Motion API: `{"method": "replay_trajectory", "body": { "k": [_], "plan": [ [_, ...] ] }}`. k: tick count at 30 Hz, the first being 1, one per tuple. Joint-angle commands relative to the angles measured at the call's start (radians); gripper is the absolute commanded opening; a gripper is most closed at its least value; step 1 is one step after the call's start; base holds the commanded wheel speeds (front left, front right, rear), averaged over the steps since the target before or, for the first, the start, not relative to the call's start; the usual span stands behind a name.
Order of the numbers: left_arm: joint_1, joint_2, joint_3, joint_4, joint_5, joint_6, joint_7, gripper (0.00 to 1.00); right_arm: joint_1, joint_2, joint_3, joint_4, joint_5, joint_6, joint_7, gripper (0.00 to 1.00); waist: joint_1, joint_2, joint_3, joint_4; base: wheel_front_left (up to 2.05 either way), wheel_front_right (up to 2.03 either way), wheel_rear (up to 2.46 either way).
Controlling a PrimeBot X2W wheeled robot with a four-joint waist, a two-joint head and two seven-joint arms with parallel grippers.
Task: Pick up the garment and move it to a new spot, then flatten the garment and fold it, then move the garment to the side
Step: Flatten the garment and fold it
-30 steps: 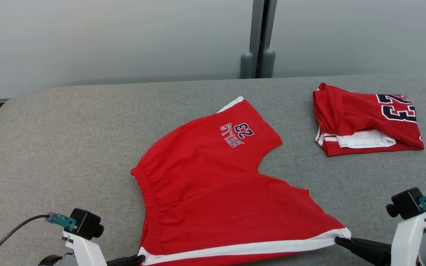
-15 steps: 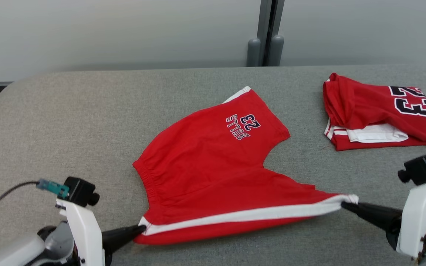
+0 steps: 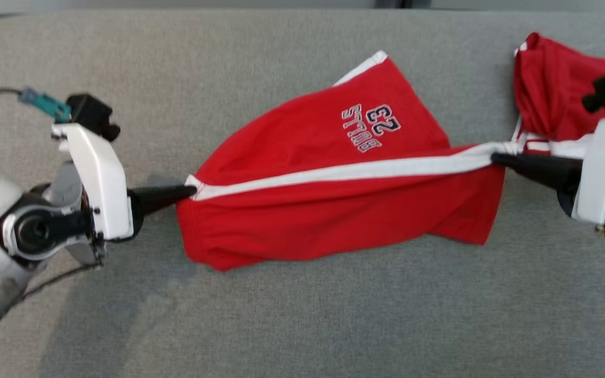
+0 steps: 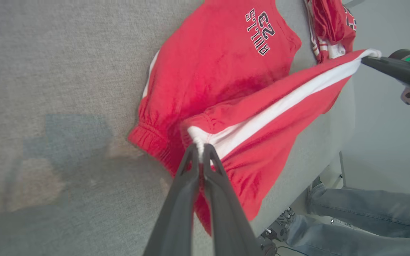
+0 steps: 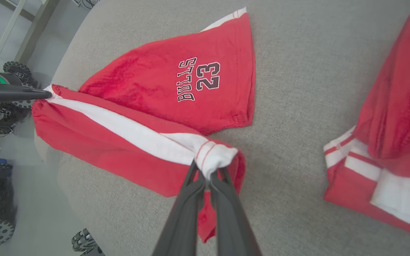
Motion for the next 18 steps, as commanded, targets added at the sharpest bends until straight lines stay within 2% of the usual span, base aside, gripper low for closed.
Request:
{"method": "replay_trajectory", "body": {
  "k": [1,7,18],
  "plan": [
    [-0.024,-0.008,0.007,0.018,-0.01,-0.002,0.013,0.0,-0.022,0.004,-0.004,0.015,0.004,0.0,0.017,0.0,0.0,0.0,0.054,0.016,0.0,0.0,0.0],
    [-0.151,-0.08,0.026,0.143,-0.022,-0.006,0.094,0.0,-0.178,0.07,-0.026,0.094,-0.029,0.0,0.105,0.0,0.0,0.0,0.139,0.033,0.0,0.0,0.0],
    [-0.288,-0.158,0.043,0.25,0.002,-0.027,0.149,0.0,-0.369,0.153,-0.025,0.215,-0.112,0.0,0.151,0.0,0.0,0.0,0.218,0.095,0.0,0.0,0.0]
  ]
}}
